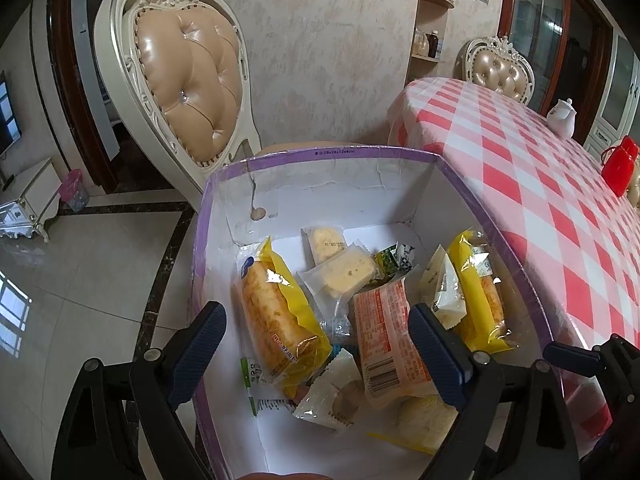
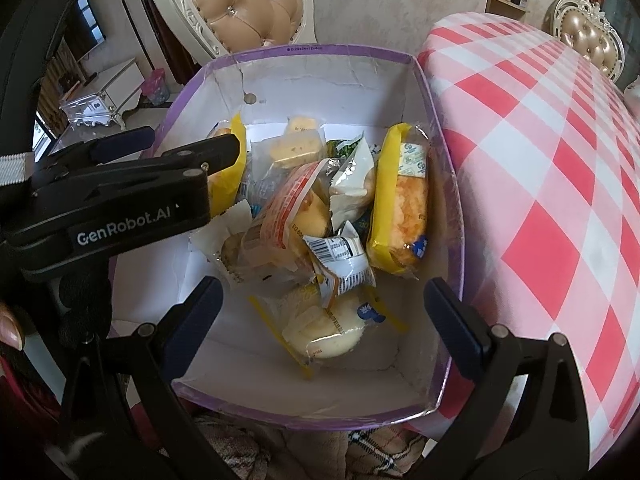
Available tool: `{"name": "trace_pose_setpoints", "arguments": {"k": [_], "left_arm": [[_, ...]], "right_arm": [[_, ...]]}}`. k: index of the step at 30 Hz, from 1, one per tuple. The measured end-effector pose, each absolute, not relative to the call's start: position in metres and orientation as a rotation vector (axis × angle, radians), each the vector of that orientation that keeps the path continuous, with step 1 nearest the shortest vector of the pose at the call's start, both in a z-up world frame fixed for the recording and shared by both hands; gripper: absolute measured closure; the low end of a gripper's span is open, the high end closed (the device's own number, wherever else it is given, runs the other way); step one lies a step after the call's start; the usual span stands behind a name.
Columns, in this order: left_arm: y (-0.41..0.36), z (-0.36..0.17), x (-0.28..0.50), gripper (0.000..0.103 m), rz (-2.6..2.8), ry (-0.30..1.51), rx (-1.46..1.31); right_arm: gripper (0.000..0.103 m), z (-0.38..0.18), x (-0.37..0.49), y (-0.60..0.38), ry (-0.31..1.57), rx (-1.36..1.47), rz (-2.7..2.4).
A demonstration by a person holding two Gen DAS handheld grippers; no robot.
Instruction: Organize snacks
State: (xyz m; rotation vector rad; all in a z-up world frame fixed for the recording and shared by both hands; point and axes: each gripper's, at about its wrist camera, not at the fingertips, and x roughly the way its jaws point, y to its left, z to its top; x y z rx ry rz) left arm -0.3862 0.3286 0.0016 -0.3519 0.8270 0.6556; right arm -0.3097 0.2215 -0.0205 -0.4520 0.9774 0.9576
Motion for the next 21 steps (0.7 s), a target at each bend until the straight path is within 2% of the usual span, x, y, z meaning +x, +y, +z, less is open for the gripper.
{"name": "trace_pose_setpoints", "arguments": {"k": [21], "left_arm": [[0.3302,-0.0054,-0.3839,0.01,0.654,0.85,-0.36]], "right_arm": [[0.002,-0.0241,-0.3112,0.2238,0.985,-0.459,0.956]]}}
